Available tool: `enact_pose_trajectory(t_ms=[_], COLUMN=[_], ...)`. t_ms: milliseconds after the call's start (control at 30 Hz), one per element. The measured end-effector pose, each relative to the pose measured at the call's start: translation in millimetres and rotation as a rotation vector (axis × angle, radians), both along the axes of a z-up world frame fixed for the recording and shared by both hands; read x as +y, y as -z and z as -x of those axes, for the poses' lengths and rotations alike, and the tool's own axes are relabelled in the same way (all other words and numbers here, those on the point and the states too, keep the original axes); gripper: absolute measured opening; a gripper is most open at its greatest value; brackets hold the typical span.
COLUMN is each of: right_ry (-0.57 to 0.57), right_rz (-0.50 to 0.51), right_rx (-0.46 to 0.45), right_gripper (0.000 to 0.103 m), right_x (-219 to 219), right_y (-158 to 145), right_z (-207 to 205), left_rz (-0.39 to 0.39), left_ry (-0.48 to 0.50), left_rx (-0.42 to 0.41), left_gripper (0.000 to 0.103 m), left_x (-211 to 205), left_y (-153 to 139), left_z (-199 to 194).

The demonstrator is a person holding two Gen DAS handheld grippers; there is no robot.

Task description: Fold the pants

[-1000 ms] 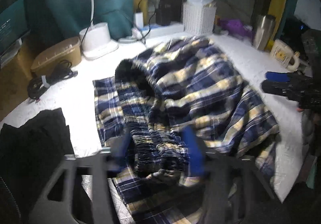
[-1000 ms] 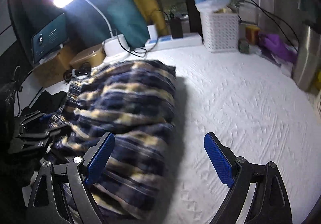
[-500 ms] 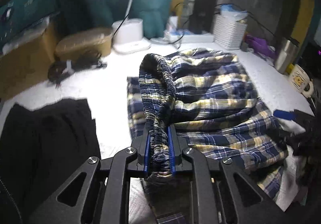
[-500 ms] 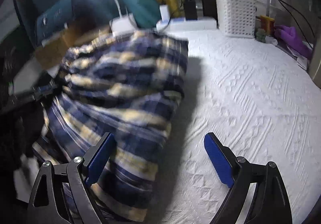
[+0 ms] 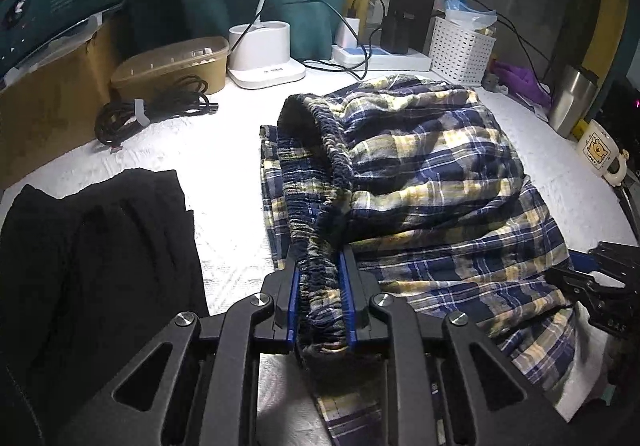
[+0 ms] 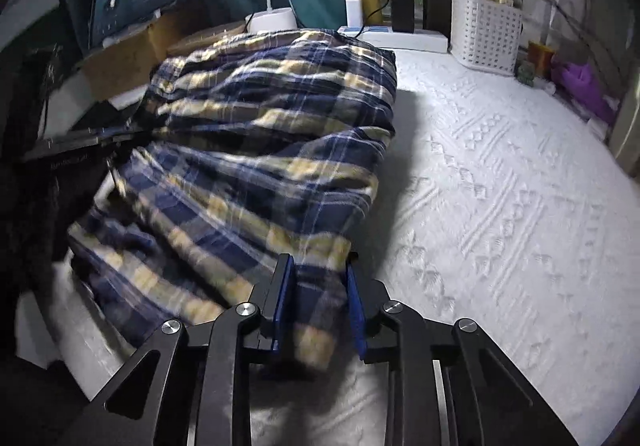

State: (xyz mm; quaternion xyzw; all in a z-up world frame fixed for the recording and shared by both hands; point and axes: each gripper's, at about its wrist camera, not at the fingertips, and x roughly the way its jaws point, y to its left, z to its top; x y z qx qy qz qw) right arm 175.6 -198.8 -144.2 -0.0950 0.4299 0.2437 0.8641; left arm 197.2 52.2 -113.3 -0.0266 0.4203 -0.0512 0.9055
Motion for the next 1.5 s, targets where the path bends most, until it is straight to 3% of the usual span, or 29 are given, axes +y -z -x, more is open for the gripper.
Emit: enact_pose_trajectory(t_ms=[133, 333, 400, 467, 533, 600, 633, 667, 700, 767, 1133, 1300, 1433, 1500], right_ry=[0.011, 0.029, 0.044, 0.061, 0.077, 0.082, 0.08, 0.076, 0.075, 0.068, 0.028, 0.023, 0.009, 0.009], right_rz=[0.041, 0.027, 0.032, 0.022, 0.014, 0.009, 0.001, -0.011, -0.013, -0.026, -0.067, -0.154, -0.23, -0.226], right_rx=[-0.016, 0.039, 0.007, -0.015, -0.039, -0.054, -0.058, -0.065, -0.069, -0.083, -0.073, -0.029, 0.031, 0.046], right_gripper=[0.027, 0.027, 0.027, 0.027, 0.028, 0.03, 0.032, 0.043, 0.064, 0.081, 0.081, 0.08, 0.065, 0.061], right_x=[-4.4, -18.0, -20.9, -24.8, -26.3, -23.5, -21.2, -18.2, -15.4, -9.9, 13.6, 8.8, 8.1, 11.6], right_y=[-1.3, -10.9, -19.7, -27.1, -34.7, -39.3, -41.0, -42.9, -44.4, -47.5, -41.0, -36.0, -30.6, -26.8], right_z=[11.3, 4.5, -2.5, -10.2, -24.6, -38.2, -44.1, -52.4, -57.5, -69.1, -114.3, -144.0, -169.7, -177.8], left_rz=[0.031, 0.06, 0.032, 0.028, 0.045, 0.045, 0.035, 0.02, 0.013, 0.004, 0.02, 0.033, 0.044, 0.04], left_ry=[-0.007, 0.026, 0.041, 0.045, 0.042, 0.045, 0.048, 0.05, 0.053, 0.066, 0.126, 0.148, 0.16, 0.163], left_rx=[0.01, 0.019, -0.023, -0.071, -0.108, -0.125, -0.123, -0.119, -0.119, -0.113, -0.107, -0.098, -0.079, -0.078], left_gripper=[0.02, 0.024, 0.03, 0.048, 0.058, 0.059, 0.059, 0.059, 0.059, 0.059, 0.059, 0.058, 0.044, 0.043], left_x=[4.7, 12.2, 13.4, 17.4, 22.3, 24.5, 22.9, 20.8, 20.1, 17.7, 14.7, 12.5, 10.4, 8.5], left_y=[-0.4, -14.8, -26.9, -39.8, -48.3, -50.3, -48.7, -46.7, -44.9, -40.0, -28.8, -22.2, -15.6, -13.3], left_z=[2.6, 2.4, 2.8, 2.2, -0.9, -9.4, -15.5, -21.3, -24.5, -35.2, -61.3, -69.7, -76.8, -79.0])
